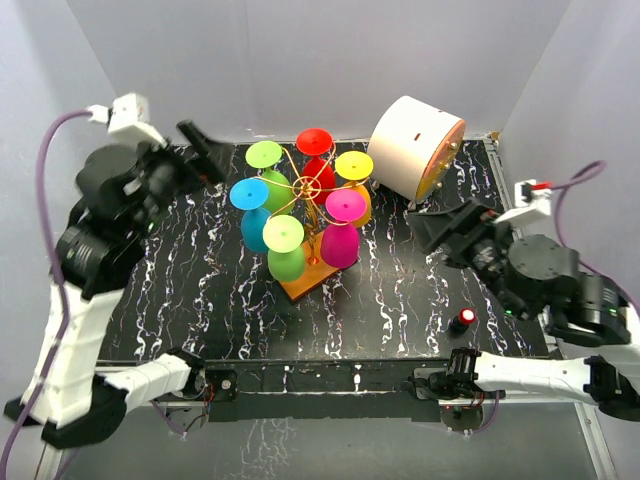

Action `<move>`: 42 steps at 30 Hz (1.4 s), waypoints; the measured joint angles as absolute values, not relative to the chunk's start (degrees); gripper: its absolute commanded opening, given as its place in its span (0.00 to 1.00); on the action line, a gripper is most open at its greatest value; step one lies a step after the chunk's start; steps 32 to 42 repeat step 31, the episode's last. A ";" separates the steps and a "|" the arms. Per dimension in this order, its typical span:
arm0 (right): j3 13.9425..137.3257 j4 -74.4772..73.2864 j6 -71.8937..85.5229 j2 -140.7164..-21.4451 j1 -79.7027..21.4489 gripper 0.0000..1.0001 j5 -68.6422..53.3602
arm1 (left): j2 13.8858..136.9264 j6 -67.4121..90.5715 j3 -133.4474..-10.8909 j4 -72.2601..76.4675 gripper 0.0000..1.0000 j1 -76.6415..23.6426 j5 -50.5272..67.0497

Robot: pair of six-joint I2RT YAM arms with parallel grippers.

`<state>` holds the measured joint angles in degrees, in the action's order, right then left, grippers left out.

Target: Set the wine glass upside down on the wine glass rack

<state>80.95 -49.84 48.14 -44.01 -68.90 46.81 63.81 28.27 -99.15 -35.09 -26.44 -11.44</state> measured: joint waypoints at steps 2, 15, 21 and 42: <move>81.97 -54.22 48.60 -41.98 -68.90 0.78 49.17 | 59.00 26.35 -96.20 -38.28 0.99 -26.41 -13.61; 84.23 -61.69 48.12 -36.27 -68.88 0.77 60.53 | 45.60 22.50 -84.95 -52.27 0.99 -26.44 -20.67; 84.23 -62.39 48.16 -34.89 -68.88 0.77 62.52 | 43.55 20.73 -84.97 -52.99 0.99 -26.44 -23.38; 84.18 -62.26 48.12 -34.85 -68.88 0.77 63.22 | 40.71 19.09 -86.04 -52.88 0.99 -26.44 -25.50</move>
